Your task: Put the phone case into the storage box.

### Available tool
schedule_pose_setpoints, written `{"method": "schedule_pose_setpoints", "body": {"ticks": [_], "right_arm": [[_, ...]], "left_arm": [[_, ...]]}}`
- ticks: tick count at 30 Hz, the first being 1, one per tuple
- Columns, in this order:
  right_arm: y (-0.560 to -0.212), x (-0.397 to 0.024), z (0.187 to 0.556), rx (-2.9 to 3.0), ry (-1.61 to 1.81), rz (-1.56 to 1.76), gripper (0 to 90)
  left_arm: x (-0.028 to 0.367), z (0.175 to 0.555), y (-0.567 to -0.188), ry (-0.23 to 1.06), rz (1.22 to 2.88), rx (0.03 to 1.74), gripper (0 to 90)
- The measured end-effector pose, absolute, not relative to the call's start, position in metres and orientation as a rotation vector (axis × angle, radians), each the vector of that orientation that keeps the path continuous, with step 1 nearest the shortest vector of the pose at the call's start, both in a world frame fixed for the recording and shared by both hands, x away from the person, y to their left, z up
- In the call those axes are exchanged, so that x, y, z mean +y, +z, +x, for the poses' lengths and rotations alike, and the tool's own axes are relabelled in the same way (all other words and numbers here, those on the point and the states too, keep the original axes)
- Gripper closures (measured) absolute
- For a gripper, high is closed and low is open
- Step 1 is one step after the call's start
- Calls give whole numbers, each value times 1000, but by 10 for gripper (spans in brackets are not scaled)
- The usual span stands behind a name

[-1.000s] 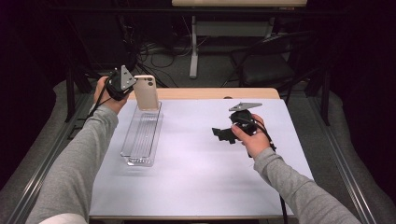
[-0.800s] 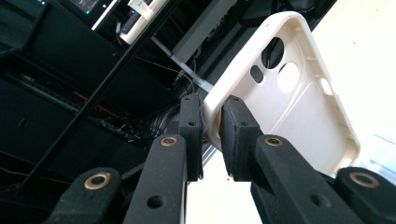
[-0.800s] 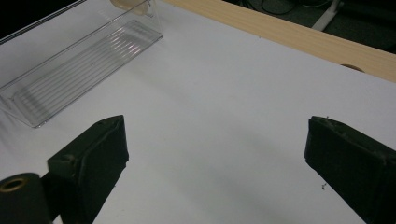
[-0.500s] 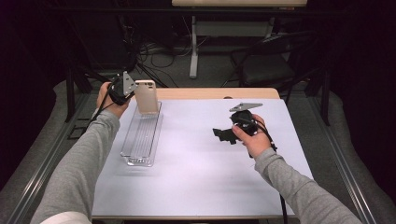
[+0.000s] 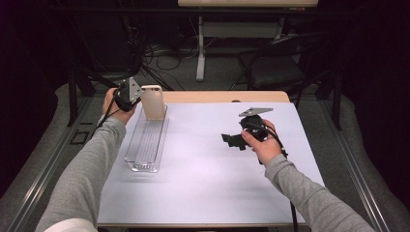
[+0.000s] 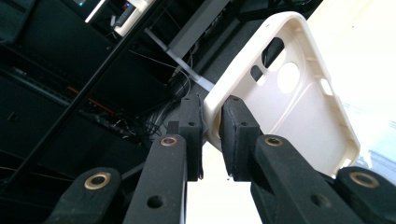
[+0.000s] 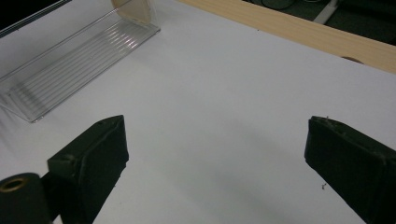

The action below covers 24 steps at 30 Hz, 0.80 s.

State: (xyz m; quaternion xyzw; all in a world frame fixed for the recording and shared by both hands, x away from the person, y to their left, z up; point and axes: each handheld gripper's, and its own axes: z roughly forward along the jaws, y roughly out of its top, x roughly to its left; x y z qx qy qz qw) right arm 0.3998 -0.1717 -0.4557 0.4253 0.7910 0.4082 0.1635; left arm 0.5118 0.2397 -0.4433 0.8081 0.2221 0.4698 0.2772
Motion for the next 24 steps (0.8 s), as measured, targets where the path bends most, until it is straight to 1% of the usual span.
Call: {"method": "schedule_pose_setpoints", "body": {"ticks": [8,24], "right_arm": [[-456,-172,400,2256,1168,1212,57],[-459,-174,400,2263,1168,1207,57]], "left_arm": [[239,512,-443,1277,2150,600,798],[234,515,-451,1276,2184,582,798]]}}
